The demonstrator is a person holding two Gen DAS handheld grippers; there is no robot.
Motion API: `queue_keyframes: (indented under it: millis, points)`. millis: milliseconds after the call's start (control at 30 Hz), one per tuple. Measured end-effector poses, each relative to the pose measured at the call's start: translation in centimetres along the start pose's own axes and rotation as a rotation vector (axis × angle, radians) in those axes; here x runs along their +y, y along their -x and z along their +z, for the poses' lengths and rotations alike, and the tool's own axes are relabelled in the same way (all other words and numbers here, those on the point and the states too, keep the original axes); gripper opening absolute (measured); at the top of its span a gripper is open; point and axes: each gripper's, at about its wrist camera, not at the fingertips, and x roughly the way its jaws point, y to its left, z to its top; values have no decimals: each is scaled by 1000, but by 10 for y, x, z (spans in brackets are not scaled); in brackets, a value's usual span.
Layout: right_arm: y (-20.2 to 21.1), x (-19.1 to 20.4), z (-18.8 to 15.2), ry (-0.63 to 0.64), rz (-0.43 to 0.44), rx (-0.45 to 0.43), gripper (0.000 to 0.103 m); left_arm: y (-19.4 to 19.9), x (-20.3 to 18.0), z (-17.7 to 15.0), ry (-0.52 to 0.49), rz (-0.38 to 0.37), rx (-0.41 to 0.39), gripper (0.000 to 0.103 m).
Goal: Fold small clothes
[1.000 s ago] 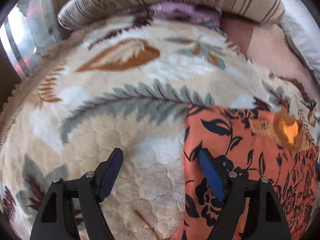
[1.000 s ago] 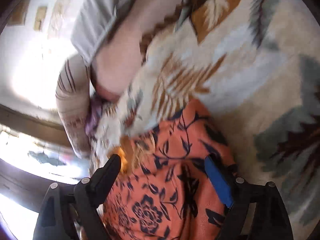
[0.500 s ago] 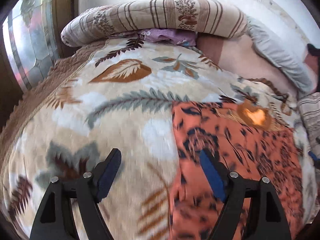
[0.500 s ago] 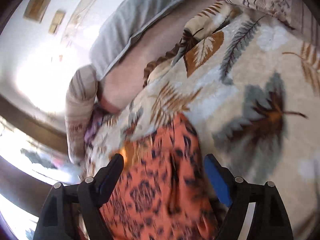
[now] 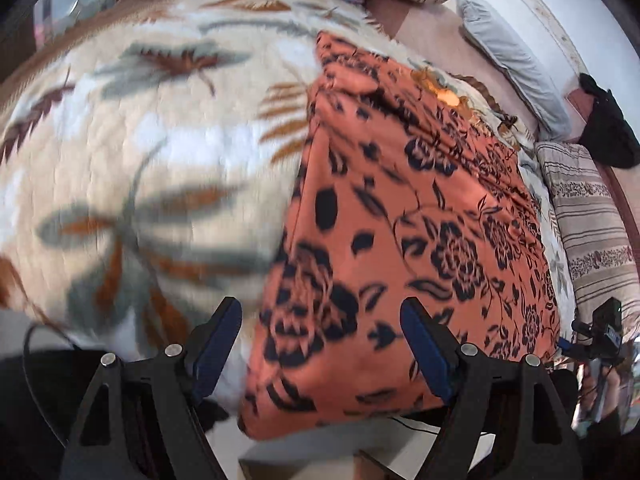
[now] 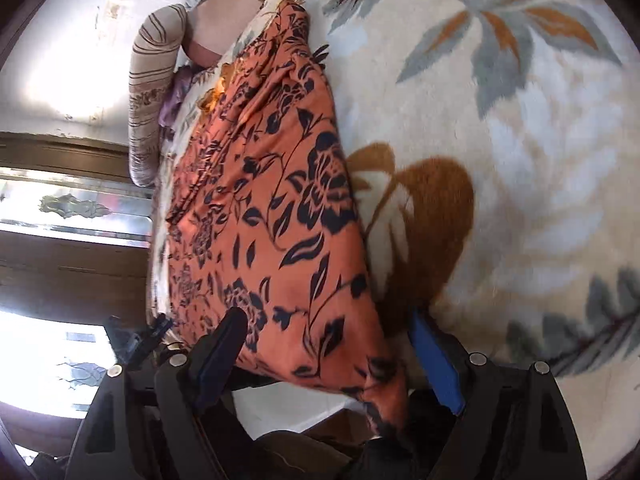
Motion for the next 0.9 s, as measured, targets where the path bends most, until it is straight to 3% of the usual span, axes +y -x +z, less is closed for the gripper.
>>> queue_keyframes:
  millis: [167, 400, 533, 633, 700, 733, 767, 833, 867, 900]
  points:
    - [-1, 2, -15, 35, 55, 1, 84, 0, 2, -23, 20, -11, 22, 82]
    - [-3, 1, -16, 42, 61, 12, 84, -10, -3, -35, -42, 74, 33, 79]
    - [-3, 1, -16, 29, 71, 6, 84, 1, 4, -37, -10, 12, 14, 77]
    - [-3, 2, -16, 36, 66, 14, 84, -12, 6, -40, -38, 25, 70, 76]
    - [-4, 5, -16, 53, 62, 22, 83, -12, 5, -41, -53, 42, 66, 67]
    - [-4, 7, -16, 63, 54, 25, 81, -11, 5, -41, -54, 41, 67, 54]
    - [-5, 10, -17, 72, 47, 29, 70, -10, 6, -41, -52, 35, 70, 41]
    - [-10, 10, -18, 70, 23, 50, 50, -9, 12, -40, -42, 16, 78, 26]
    - [-12, 9, -18, 62, 3, 54, 42, -7, 14, -39, -42, -1, 80, 12]
    - [-12, 9, -17, 61, -6, 56, 40, -5, 14, -40, -46, -19, 78, 10]
